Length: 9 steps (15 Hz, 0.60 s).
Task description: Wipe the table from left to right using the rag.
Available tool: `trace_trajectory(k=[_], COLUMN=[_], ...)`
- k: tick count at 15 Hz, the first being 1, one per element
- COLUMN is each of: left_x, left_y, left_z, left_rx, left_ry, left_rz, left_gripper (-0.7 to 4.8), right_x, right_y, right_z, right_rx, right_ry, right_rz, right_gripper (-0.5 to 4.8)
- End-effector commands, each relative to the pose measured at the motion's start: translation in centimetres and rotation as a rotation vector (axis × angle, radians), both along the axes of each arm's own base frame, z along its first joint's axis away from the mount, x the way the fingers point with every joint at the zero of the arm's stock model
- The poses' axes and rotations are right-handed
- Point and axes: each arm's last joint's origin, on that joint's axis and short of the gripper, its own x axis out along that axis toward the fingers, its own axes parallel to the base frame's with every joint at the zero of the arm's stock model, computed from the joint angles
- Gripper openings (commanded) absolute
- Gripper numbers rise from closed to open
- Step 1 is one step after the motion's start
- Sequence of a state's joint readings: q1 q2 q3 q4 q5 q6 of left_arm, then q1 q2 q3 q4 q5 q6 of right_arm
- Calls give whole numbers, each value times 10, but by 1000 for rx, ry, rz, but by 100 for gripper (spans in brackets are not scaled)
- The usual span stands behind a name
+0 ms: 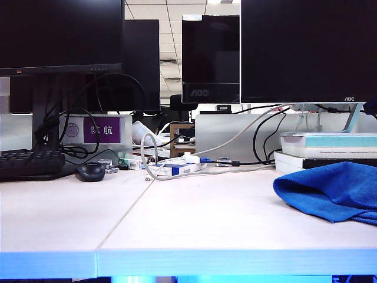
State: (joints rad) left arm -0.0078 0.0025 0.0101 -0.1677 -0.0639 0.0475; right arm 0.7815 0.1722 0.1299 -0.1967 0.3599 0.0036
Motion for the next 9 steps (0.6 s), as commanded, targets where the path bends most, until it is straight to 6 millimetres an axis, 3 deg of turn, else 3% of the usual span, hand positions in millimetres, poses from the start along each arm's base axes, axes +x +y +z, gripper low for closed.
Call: trace_trajectory(k=[1, 2, 9], left_x=[0, 0, 0], left_y=[0, 0, 0], left_z=[-2, -2, -2], left_rx=[-6, -6, -6], left_ry=[10, 10, 10], left_rz=[4, 7, 4], left_gripper=[-2, -2, -2], right_x=[1, 4, 17], right_y=[-10, -17, -45], right_z=[-2, -7, -29], right_rx=[12, 40, 83], right_ry=[-61, -95, -29], right_rz=[-191, -283, -277], right_gripper=[-1, -1, -1])
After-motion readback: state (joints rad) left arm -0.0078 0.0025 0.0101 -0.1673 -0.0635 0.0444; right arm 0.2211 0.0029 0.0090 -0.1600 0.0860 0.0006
